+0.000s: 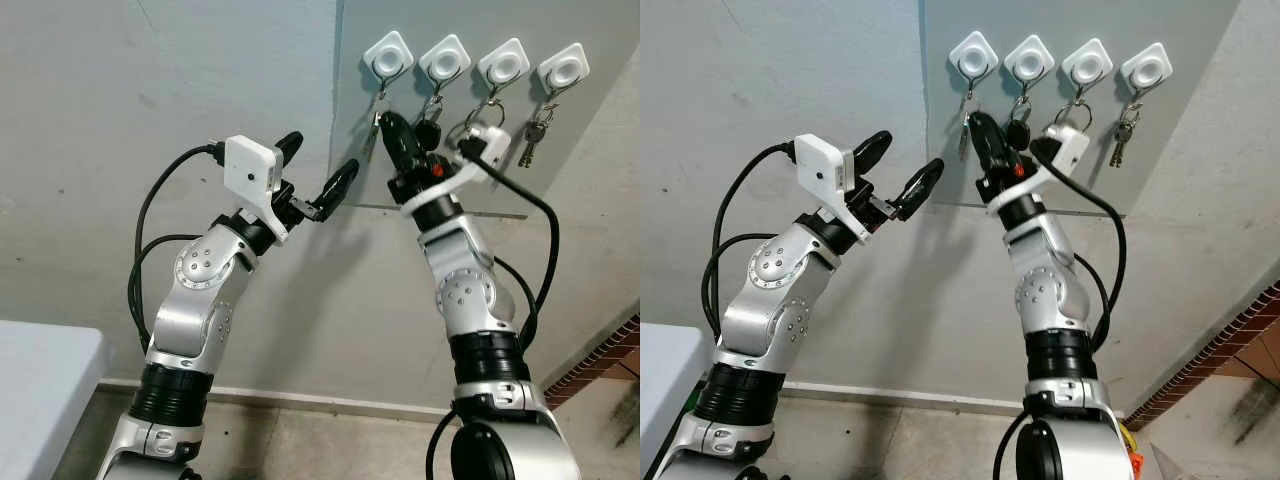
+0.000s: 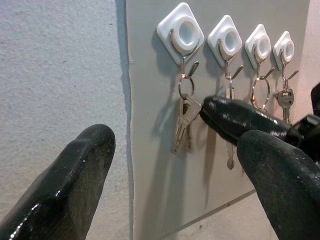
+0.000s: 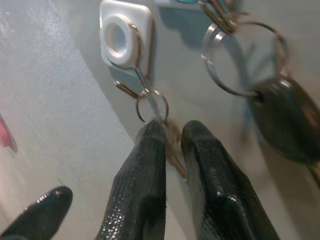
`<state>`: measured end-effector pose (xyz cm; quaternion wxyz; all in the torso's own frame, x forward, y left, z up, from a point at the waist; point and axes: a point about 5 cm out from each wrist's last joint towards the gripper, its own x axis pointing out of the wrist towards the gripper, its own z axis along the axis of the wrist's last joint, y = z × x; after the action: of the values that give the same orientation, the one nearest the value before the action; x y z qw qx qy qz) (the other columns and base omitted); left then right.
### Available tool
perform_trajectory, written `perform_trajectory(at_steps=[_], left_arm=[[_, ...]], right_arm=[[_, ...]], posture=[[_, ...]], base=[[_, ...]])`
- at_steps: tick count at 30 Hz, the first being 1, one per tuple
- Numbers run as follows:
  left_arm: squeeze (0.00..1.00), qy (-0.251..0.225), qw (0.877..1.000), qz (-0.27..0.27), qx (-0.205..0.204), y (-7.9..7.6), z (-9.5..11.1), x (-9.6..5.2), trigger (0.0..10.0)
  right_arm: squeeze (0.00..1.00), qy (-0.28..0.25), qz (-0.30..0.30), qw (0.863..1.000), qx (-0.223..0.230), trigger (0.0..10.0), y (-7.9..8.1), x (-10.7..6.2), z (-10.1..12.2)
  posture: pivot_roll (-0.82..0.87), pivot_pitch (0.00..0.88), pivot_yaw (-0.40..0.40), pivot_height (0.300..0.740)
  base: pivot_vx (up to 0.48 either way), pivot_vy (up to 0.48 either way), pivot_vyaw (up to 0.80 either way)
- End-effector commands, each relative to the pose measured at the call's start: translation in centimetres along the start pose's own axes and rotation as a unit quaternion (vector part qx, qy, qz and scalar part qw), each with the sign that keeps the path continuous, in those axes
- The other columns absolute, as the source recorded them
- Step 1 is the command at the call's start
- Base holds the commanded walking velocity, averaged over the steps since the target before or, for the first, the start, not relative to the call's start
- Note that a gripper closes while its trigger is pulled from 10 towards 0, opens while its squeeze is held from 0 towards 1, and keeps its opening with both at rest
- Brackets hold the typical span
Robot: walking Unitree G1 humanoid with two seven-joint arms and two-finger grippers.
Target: Hang keys on a hook
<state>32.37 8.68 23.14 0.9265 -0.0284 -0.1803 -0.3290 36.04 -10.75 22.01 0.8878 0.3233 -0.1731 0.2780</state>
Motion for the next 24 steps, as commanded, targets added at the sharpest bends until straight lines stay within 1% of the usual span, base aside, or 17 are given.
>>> perform_trajectory(at_steps=[1, 5, 7, 9, 10, 11, 12, 13, 14, 15, 16, 17, 19, 20, 21, 22, 24], left_arm=[[0.0, -0.004, 1.0, 0.002, 0.005, 0.1, 0.4, 0.0, 10.0], [0.0, 0.0, 1.0, 0.013, 0.007, 0.2, 0.0, -0.2, 10.0], [0.0, 0.006, 1.0, 0.028, 0.002, 0.2, -0.5, -0.4, 10.0], [0.0, 0.019, 0.999, 0.042, 0.004, 0.4, -1.4, -0.9, 10.0], [0.0, 0.038, 0.998, 0.059, 0.001, 0.7, -2.7, -1.5, 10.0], [0.0, 0.041, 0.997, 0.062, 0.0, 0.8, -3.0, -1.7, 10.0], [0.0, 0.058, 0.996, 0.067, 0.017, 0.9, -3.9, -2.2, 10.0], [0.0, 0.065, 0.995, 0.069, 0.028, 0.9, -4.3, -2.5, 10.0], [0.0, 0.088, 0.992, 0.087, 0.028, 1.2, -5.8, -3.4, 10.0], [0.0, 0.096, 0.991, 0.096, 0.021, 1.3, -6.3, -3.7, 10.0], [0.0, 0.111, 0.988, 0.107, 0.018, 1.4, -7.2, -4.3, 10.0], [0.0, 0.13, 0.983, 0.125, 0.02, 1.6, -8.5, -5.2, 10.0], [0.0, 0.156, 0.976, 0.152, 0.008, 2.0, -10.1, -6.5, 10.0], [0.0, 0.171, 0.97, 0.173, 0.01, 2.2, -11.1, -7.5, 10.0], [0.0, 0.177, 0.967, 0.182, 0.006, 2.4, -11.5, -7.8, 10.0], [0.0, 0.193, 0.961, 0.196, 0.0, 2.7, -12.4, -8.6, 10.0], [0.0, 0.211, 0.955, 0.208, 0.011, 2.9, -13.3, -9.5, 10.0]], right_arm=[[1.0, -0.008, 0.014, 1.0, -0.017, 10.0, 0.6, 0.0, 0.4], [1.0, -0.005, 0.008, 1.0, -0.025, 10.0, 0.4, -0.4, 0.2], [1.0, -0.002, 0.0, 1.0, -0.029, 10.0, 0.1, -0.9, 0.0], [1.0, 0.006, -0.007, 0.999, -0.037, 10.0, -0.2, -1.6, -0.5], [1.0, 0.015, -0.016, 0.999, -0.039, 10.0, -0.6, -2.3, -1.0], [1.0, 0.016, -0.018, 0.999, -0.039, 10.0, -0.7, -2.4, -1.1], [1.0, 0.026, -0.027, 0.998, -0.044, 10.0, -1.0, -3.0, -1.7], [1.0, 0.031, -0.032, 0.998, -0.048, 10.0, -1.2, -3.3, -1.9], [1.0, 0.046, -0.043, 0.997, -0.054, 10.0, -1.7, -4.2, -2.6], [1.0, 0.051, -0.046, 0.996, -0.054, 10.0, -1.8, -4.5, -2.9], [1.0, 0.062, -0.055, 0.995, -0.06, 10.0, -2.3, -5.1, -3.4], [1.0, 0.079, -0.071, 0.992, -0.071, 10.0, -3.0, -6.2, -4.2], [1.0, 0.106, -0.093, 0.986, -0.087, 10.0, -4.0, -7.8, -5.4], [1.0, 0.127, -0.114, 0.981, -0.095, 10.0, -4.8, -9.1, -6.2], [1.0, 0.135, -0.12, 0.979, -0.098, 10.0, -5.1, -9.6, -6.5], [1.0, 0.154, -0.132, 0.973, -0.11, 10.0, -5.6, -10.6, -7.2], [1.0, 0.172, -0.149, 0.965, -0.127, 10.0, -6.2, -11.7, -7.7]], posture=[[-0.01, 0.02, 0.011, 0.74], [-0.01, 0.02, 0.011, 0.74], [-0.01, 0.019, 0.012, 0.74], [-0.01, 0.015, 0.01, 0.74], [-0.02, 0.012, 0.008, 0.74], [-0.02, 0.012, 0.008, 0.74], [-0.02, 0.01, 0.007, 0.74], [-0.02, 0.01, 0.007, 0.74], [-0.02, 0.01, 0.007, 0.74], [-0.02, 0.01, 0.007, 0.74], [-0.02, 0.0, 0.006, 0.74], [-0.02, 0.0, 0.006, 0.74], [-0.02, 0.0, 0.005, 0.74], [-0.02, 0.0, 0.005, 0.74], [-0.03, 0.0, 0.007, 0.74], [-0.03, 0.0, 0.007, 0.74], [-0.03, 0.0, 0.008, 0.74]], base=[[0.0, 0.0, 0.0], [0.0, 0.0, 0.0], [0.0, 0.0, 0.0], [0.0, 0.0, 0.0], [0.0, 0.0, 0.0], [0.0, 0.0, 0.0], [0.0, 0.0, 0.0], [0.0, 0.0, 0.0], [0.0, 0.0, 0.0], [0.0, 0.0, 0.0], [0.0, 0.0, 0.0], [0.0, 0.0, 0.0], [0.0, 0.0, 0.0], [0.0, 0.0, 0.0], [0.0, 0.0, 0.0], [0.0, 0.0, 0.0], [0.0, 0.0, 0.0]])
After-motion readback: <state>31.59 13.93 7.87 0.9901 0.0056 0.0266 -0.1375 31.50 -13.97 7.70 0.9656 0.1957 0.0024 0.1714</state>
